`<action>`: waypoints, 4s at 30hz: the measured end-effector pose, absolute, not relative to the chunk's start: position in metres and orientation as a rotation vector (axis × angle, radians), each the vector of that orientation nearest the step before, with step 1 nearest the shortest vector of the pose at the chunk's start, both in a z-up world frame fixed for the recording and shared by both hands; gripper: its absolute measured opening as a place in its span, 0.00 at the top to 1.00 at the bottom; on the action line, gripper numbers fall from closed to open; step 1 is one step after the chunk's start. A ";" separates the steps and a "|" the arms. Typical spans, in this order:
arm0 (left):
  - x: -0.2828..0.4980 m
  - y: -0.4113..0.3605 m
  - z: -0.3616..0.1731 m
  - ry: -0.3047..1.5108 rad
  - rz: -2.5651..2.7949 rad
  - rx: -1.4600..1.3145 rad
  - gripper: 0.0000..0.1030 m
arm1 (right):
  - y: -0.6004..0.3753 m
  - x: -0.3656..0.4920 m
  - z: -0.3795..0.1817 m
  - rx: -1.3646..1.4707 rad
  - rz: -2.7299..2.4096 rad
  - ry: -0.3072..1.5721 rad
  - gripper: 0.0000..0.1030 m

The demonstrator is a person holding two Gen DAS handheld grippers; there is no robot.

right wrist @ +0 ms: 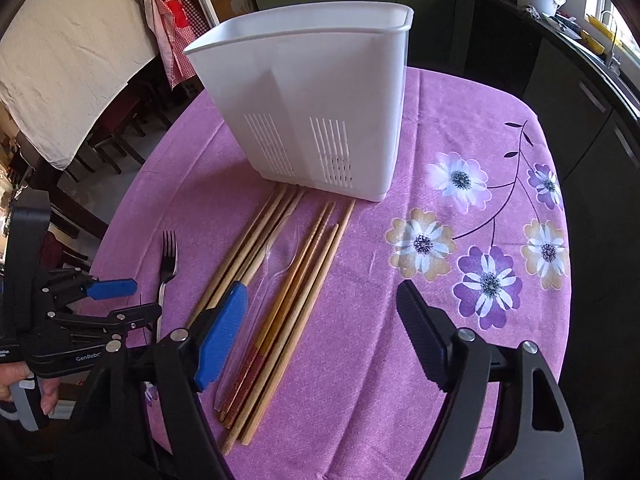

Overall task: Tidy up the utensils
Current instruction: 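Grasp the black fork with the left gripper while the right gripper grasps the clear spoon, then lower the fork into the white holder with the left gripper while the right carries the spoon over it, then lower the clear spoon into the holder and open the right gripper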

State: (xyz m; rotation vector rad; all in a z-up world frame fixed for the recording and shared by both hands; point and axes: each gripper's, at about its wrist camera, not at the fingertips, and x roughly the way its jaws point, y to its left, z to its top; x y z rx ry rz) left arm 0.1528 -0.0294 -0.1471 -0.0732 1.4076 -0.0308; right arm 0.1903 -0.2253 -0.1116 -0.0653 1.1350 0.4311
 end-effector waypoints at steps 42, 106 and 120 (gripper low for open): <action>0.129 -0.022 -0.070 1.015 -0.032 0.010 0.92 | -0.146 0.218 -0.166 -0.083 0.376 1.476 0.88; 0.132 -0.023 -0.004 0.429 -0.117 0.050 0.41 | -0.239 0.299 0.010 0.242 0.326 0.489 0.90; 0.135 -0.029 -0.039 0.646 -0.155 0.059 0.41 | -0.244 0.215 0.007 0.162 0.332 0.433 0.77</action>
